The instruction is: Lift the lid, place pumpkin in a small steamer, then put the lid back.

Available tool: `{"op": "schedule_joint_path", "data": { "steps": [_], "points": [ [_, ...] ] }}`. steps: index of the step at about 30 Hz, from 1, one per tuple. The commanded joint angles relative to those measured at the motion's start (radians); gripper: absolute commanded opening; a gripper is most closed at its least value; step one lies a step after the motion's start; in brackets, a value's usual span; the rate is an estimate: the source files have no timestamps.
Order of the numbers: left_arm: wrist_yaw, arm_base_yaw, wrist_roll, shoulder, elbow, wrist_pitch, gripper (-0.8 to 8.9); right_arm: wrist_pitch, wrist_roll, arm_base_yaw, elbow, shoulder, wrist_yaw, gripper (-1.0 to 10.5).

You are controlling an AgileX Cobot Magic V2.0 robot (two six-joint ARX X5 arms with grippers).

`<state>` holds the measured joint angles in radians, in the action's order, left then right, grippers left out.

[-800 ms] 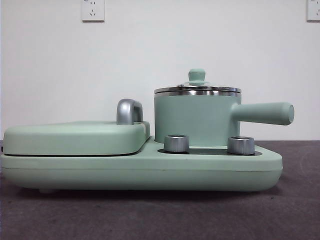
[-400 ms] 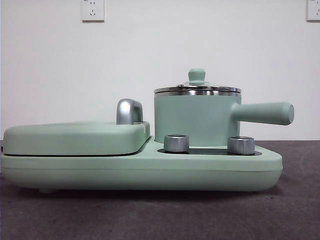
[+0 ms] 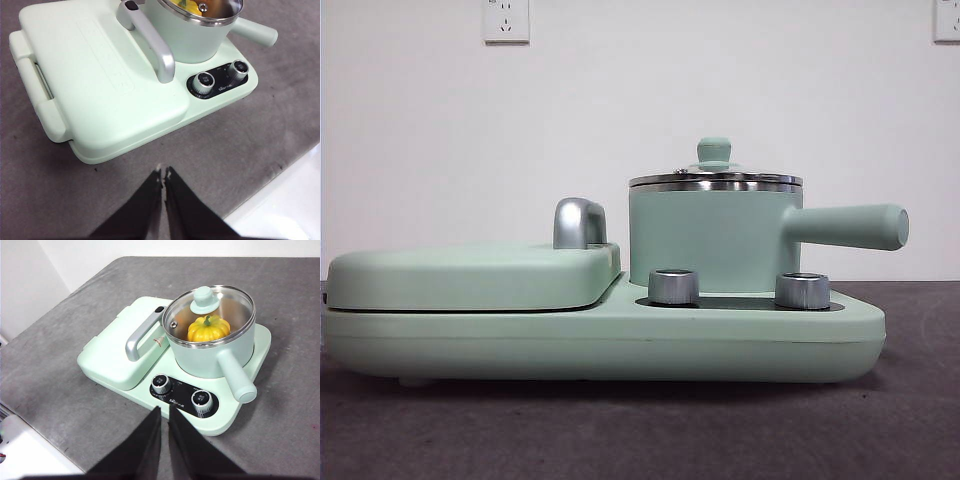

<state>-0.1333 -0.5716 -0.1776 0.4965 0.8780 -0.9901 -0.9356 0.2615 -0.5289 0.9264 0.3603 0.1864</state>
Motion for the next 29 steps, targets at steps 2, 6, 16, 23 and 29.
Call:
{"op": "schedule_joint_path", "data": {
  "steps": [2,6,16,23,29],
  "points": [
    [-0.001,-0.006,-0.025,-0.019,0.013,0.021,0.06,0.019,-0.011,-0.006,0.007,0.003,-0.004,0.2],
    [-0.001,-0.006,-0.025,-0.021,0.013,0.021,0.06,0.019,-0.011,-0.006,0.007,0.003,-0.003,0.2],
    [-0.002,0.142,-0.022,-0.089,-0.084,0.068,0.06,0.019,-0.011,-0.006,0.007,0.003,-0.003,0.2],
    [-0.002,0.366,-0.037,-0.231,-0.378,0.472,0.06,0.019,-0.011,-0.006,0.007,0.003,-0.003,0.2],
    [0.003,0.456,0.079,-0.352,-0.624,0.792,0.06,0.019,-0.011,-0.006,0.007,0.003,-0.004,0.2]
  ]
}}
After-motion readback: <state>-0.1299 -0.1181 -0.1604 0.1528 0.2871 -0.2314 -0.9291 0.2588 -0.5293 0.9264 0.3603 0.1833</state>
